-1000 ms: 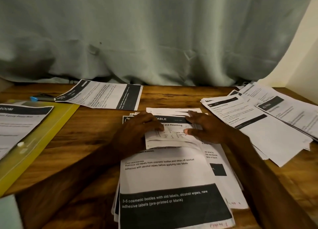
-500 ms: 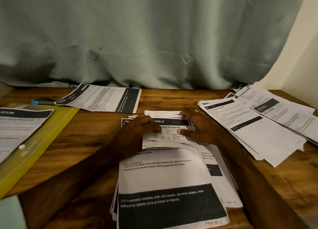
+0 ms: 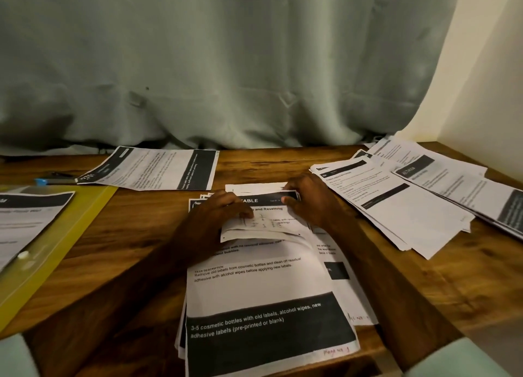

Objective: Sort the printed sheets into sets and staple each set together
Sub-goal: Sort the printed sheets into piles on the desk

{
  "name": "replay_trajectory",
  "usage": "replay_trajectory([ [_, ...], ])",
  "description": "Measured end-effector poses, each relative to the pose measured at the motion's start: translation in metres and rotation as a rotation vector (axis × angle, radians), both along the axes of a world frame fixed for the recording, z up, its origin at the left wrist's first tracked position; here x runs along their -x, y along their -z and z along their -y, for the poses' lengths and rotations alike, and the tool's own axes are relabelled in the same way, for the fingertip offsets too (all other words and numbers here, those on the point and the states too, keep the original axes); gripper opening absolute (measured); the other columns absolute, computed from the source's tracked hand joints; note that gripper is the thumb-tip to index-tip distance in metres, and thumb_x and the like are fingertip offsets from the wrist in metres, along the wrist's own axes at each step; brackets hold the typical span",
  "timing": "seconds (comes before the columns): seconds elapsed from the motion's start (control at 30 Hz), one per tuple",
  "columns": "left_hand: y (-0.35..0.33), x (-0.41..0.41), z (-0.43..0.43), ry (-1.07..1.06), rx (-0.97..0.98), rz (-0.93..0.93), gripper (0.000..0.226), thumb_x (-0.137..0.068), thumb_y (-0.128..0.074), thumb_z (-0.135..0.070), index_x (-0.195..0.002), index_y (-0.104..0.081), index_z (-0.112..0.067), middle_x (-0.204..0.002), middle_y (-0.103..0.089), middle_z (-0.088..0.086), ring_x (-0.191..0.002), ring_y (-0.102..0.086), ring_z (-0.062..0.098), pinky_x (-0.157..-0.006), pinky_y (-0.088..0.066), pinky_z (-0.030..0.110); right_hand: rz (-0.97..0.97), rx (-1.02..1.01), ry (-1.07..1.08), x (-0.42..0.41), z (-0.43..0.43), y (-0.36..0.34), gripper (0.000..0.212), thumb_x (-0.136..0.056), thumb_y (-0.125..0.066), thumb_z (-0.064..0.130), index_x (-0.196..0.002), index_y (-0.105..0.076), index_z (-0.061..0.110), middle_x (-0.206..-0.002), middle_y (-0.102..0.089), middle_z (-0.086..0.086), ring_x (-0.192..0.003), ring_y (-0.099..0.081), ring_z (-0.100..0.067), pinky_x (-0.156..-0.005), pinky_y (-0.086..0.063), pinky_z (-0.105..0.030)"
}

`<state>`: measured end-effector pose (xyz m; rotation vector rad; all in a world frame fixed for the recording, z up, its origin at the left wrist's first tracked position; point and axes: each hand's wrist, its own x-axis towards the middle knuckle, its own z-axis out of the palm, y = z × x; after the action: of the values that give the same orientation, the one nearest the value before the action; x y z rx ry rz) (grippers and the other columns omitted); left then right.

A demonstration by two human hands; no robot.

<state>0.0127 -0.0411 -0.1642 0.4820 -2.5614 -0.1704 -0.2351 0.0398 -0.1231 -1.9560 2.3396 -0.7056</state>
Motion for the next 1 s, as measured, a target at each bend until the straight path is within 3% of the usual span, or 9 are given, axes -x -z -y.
replay_trajectory([
  [0.07, 0.000, 0.000, 0.000, 0.007, -0.008, 0.001, 0.045, -0.083, -0.084, -0.028, -0.124, -0.067, -0.028, -0.130, -0.063, -0.002, -0.123, -0.054, 0.017, -0.101, -0.041, 0.026, 0.122, 0.023, 0.037, 0.003, 0.001, 0.000, 0.015, -0.094, -0.073, 0.026, -0.105, -0.077, 0.016, -0.092, -0.071, 0.002, -0.083, -0.063, -0.011, -0.065, -0.039, -0.020],
  [0.17, -0.001, 0.000, 0.001, 0.005, -0.020, 0.009, 0.044, -0.082, -0.085, -0.027, -0.123, -0.068, -0.028, -0.129, -0.063, -0.001, -0.122, -0.053, 0.016, -0.100, -0.033, 0.015, 0.364, 0.123, 0.072, 0.011, 0.001, -0.002, 0.010, -0.087, -0.080, 0.018, -0.094, -0.078, 0.010, -0.080, -0.071, -0.003, -0.072, -0.061, -0.008, -0.070, -0.045, -0.024],
  [0.33, -0.003, 0.001, 0.000, -0.001, -0.026, 0.025, 0.045, -0.083, -0.084, -0.022, -0.124, -0.068, -0.025, -0.131, -0.062, 0.001, -0.125, -0.053, 0.019, -0.100, -0.034, 0.018, 0.507, 0.162, 0.028, 0.020, 0.000, -0.004, 0.007, -0.089, -0.077, 0.011, -0.084, -0.075, 0.016, -0.084, -0.075, -0.003, -0.082, -0.073, -0.019, -0.082, -0.061, -0.037],
  [0.43, -0.003, 0.001, 0.000, -0.006, -0.026, 0.024, 0.046, -0.081, -0.085, -0.021, -0.125, -0.069, -0.025, -0.131, -0.062, 0.001, -0.125, -0.053, 0.019, -0.100, -0.037, 0.024, 0.643, 0.165, -0.011, 0.019, -0.004, -0.007, 0.014, -0.094, -0.071, 0.010, -0.082, -0.071, 0.017, -0.084, -0.076, -0.004, -0.081, -0.076, -0.023, -0.075, -0.064, -0.036],
  [0.6, -0.002, 0.001, 0.000, -0.004, -0.016, 0.015, 0.045, -0.083, -0.084, -0.022, -0.124, -0.068, -0.023, -0.129, -0.062, 0.002, -0.122, -0.053, 0.019, -0.097, -0.035, 0.018, 0.821, 0.074, -0.041, 0.009, -0.017, -0.016, 0.024, -0.101, -0.061, 0.024, -0.104, -0.076, 0.006, -0.097, -0.079, -0.008, -0.086, -0.078, -0.023, -0.076, -0.064, -0.033],
  [0.7, -0.004, 0.001, -0.002, 0.006, 0.013, -0.006, 0.042, -0.086, -0.081, -0.027, -0.125, -0.067, -0.023, -0.127, -0.062, 0.003, -0.120, -0.053, 0.020, -0.095, -0.046, 0.029, 0.829, 0.032, -0.053, 0.005, -0.022, -0.020, 0.026, -0.103, -0.058, 0.028, -0.097, -0.076, 0.010, -0.092, -0.080, -0.005, -0.086, -0.077, -0.023, -0.076, -0.063, -0.033],
  [0.8, -0.007, 0.003, -0.006, -0.020, 0.000, -0.052, 0.038, -0.091, -0.074, -0.027, -0.127, -0.066, -0.019, -0.128, -0.062, 0.005, -0.119, -0.056, 0.022, -0.093, -0.050, 0.033, 0.822, 0.020, 0.006, 0.001, -0.021, -0.024, 0.047, -0.103, -0.050, 0.049, -0.096, -0.076, 0.010, -0.088, -0.080, -0.002, -0.081, -0.077, -0.020, -0.073, -0.062, -0.033],
  [0.93, -0.012, 0.008, -0.012, -0.120, -0.136, -0.171, 0.046, -0.095, -0.070, -0.026, -0.139, -0.056, -0.018, -0.140, -0.056, 0.004, -0.122, -0.058, 0.020, -0.089, -0.039, 0.013, 0.945, 0.000, -0.034, -0.008, -0.024, -0.032, 0.061, -0.102, -0.038, 0.060, -0.093, -0.076, 0.013, -0.083, -0.078, -0.005, -0.068, -0.072, -0.017, -0.056, -0.056, -0.027],
  [1.0, -0.015, 0.009, -0.015, -0.180, -0.174, -0.198, 0.052, -0.097, -0.068, -0.026, -0.145, -0.050, -0.018, -0.148, -0.050, 0.003, -0.123, -0.056, 0.016, -0.090, -0.042, 0.016, 0.972, -0.027, -0.133, -0.013, -0.026, -0.033, 0.067, -0.105, -0.031, 0.058, -0.096, -0.078, 0.011, -0.086, -0.079, -0.005, -0.067, -0.072, -0.014, -0.054, -0.055, -0.024],
])
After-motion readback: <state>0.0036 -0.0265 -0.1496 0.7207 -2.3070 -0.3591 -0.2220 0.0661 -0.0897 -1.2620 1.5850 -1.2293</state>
